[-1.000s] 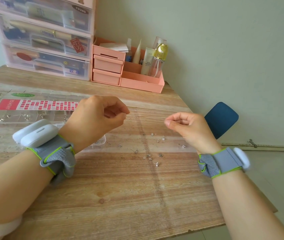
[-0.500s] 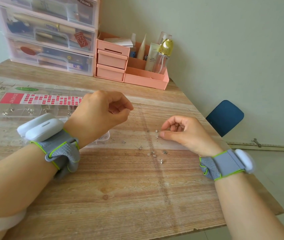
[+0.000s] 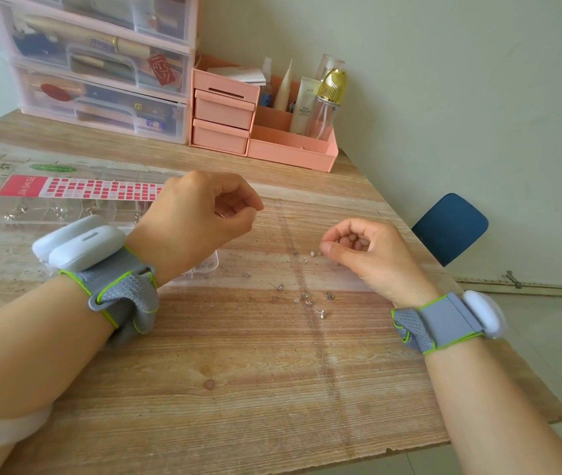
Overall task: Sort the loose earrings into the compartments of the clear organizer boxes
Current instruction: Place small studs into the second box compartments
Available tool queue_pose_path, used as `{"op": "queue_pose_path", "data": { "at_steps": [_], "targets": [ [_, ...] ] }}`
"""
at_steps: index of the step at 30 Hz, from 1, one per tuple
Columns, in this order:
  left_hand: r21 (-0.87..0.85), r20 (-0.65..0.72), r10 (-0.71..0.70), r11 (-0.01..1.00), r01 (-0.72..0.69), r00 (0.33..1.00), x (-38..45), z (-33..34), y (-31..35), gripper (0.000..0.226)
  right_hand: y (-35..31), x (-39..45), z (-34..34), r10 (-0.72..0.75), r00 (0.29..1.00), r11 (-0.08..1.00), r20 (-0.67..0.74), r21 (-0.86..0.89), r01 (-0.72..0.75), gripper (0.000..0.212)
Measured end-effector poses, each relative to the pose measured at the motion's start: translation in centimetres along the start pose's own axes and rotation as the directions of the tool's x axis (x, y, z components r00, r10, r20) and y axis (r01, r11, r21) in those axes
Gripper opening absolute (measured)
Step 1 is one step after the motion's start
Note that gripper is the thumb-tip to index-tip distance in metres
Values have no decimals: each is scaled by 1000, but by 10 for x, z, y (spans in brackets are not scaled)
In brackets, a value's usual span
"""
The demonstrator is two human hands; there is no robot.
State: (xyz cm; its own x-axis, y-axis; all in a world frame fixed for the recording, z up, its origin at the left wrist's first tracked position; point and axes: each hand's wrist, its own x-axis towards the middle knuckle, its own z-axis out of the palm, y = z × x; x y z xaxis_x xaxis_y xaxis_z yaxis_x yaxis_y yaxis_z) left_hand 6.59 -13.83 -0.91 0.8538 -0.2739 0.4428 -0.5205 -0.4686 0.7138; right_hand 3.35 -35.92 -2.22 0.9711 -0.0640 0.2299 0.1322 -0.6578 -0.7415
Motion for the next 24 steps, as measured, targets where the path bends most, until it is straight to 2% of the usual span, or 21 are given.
{"op": "queue_pose_path", "data": {
  "at_steps": [7, 15, 24],
  "targets": [
    [-3, 17, 12, 1000, -12, 1000, 0, 0, 0, 13, -3, -3, 1, -53, 997, 998, 49, -29, 54, 8],
    [7, 25, 30, 1000, -30, 999, 0, 0, -2, 13, -7, -5, 2, -90, 996, 995, 23, -40, 91, 7],
    [14, 13, 37, 999, -37, 999, 1, 0, -4, 13, -8, -7, 4, -154, 986, 983, 62, -89, 159, 6]
  ]
}}
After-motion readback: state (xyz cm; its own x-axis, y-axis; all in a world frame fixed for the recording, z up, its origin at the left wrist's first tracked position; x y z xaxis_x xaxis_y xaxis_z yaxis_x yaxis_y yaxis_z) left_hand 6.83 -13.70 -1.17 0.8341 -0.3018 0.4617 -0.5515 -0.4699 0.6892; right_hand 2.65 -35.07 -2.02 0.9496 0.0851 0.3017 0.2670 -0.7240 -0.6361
